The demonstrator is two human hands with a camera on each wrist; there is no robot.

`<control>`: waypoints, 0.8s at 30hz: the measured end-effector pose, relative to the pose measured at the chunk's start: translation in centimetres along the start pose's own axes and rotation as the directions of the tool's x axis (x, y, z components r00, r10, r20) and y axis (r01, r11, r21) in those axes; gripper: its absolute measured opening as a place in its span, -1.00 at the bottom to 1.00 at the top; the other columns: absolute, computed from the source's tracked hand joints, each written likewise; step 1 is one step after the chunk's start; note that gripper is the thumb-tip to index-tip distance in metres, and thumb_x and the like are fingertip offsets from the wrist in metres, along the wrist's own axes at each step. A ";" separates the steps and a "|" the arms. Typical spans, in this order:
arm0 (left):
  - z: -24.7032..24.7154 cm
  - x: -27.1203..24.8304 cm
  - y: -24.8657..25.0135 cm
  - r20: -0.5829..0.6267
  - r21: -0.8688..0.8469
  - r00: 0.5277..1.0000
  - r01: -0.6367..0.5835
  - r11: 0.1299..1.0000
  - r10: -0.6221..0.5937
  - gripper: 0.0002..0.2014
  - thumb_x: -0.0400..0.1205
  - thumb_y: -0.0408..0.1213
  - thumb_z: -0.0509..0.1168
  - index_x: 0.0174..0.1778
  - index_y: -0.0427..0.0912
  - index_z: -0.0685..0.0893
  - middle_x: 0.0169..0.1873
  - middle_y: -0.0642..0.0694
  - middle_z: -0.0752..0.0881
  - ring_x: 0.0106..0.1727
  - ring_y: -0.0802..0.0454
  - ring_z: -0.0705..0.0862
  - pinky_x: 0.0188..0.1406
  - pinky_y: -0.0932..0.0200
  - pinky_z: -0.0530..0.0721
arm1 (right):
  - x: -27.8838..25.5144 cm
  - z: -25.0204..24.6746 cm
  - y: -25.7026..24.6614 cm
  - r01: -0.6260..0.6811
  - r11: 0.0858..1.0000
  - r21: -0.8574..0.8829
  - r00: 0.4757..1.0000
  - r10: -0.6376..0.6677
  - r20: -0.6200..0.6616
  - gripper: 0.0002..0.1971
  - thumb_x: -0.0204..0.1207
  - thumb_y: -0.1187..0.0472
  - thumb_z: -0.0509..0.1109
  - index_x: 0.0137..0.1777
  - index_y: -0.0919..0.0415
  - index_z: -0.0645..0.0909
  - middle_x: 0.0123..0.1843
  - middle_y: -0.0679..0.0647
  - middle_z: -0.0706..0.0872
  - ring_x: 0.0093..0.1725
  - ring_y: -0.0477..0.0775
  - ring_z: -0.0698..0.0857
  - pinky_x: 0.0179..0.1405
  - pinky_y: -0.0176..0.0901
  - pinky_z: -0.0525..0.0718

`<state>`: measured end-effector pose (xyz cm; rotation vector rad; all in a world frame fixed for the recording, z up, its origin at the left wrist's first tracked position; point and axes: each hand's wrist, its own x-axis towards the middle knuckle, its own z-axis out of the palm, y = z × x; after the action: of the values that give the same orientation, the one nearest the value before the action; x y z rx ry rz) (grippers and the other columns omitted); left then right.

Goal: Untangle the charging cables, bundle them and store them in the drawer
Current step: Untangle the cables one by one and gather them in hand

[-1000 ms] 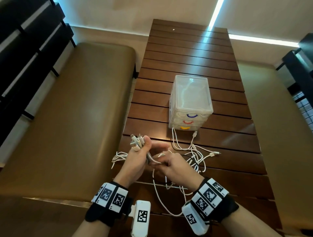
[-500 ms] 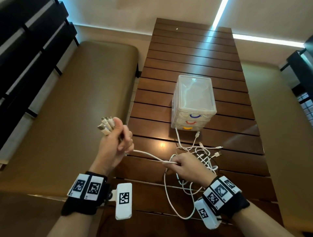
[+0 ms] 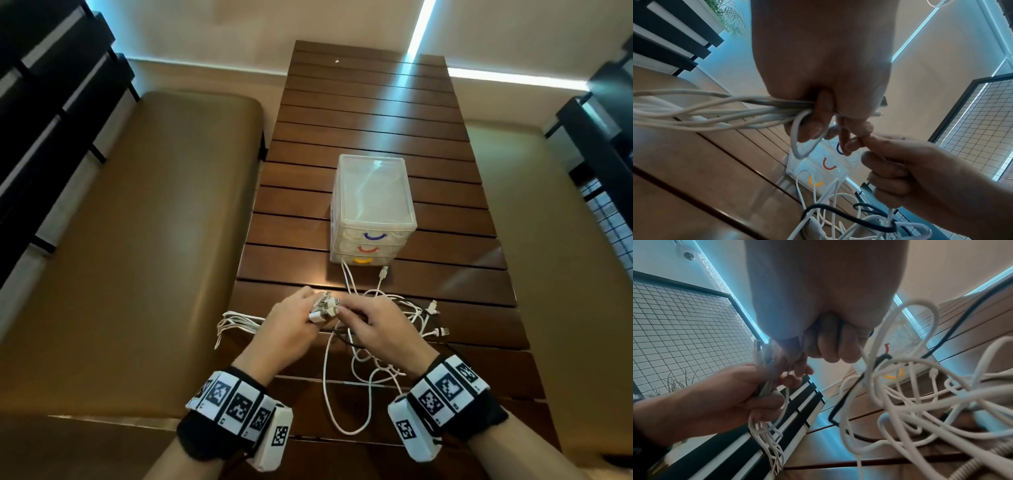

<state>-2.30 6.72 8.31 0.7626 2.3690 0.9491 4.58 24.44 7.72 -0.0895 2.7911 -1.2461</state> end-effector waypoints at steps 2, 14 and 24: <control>-0.2 0.0 0.0 -0.010 -0.013 1.000 -0.014 1.000 0.014 -0.84 0.74 -0.09 0.26 -0.16 0.22 0.57 -0.13 0.15 0.66 -0.11 0.18 0.65 -0.14 0.17 0.55 | -0.3 -0.1 0.2 -0.030 0.999 0.024 0.999 0.029 0.030 -0.70 0.73 -0.04 0.23 0.07 0.09 0.74 -0.18 -0.04 0.78 -0.19 -0.07 0.70 -0.15 -0.12 0.66; -2.2 -0.9 -1.7 -0.469 -0.535 0.874 -0.163 0.829 -0.131 -0.66 0.68 -0.04 0.25 -0.35 -0.13 0.65 -0.63 0.09 0.47 -0.57 0.23 0.36 -0.55 0.33 0.30 | -0.2 -1.1 -0.3 -0.058 0.998 -0.001 0.998 0.058 0.031 -0.62 0.76 -0.07 0.18 -0.15 0.13 0.65 -0.30 -0.01 0.71 -0.28 -0.08 0.66 -0.24 -0.17 0.60; -6.0 -1.2 -3.4 -0.498 -0.804 0.739 -0.197 0.561 -0.454 -0.62 0.72 -0.03 0.24 -0.41 -0.01 0.69 -0.57 0.03 0.45 -0.65 0.17 0.33 -0.65 0.27 0.27 | -1.3 -2.5 1.4 -0.227 0.969 -0.097 0.961 0.239 0.138 -0.61 0.72 -0.17 0.16 -0.38 -0.20 0.48 -0.41 -0.16 0.61 -0.36 -0.26 0.60 -0.31 -0.33 0.42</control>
<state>-6.14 1.07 10.01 -0.2288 1.9741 2.3213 5.60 27.32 8.42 0.1335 2.6310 -1.0280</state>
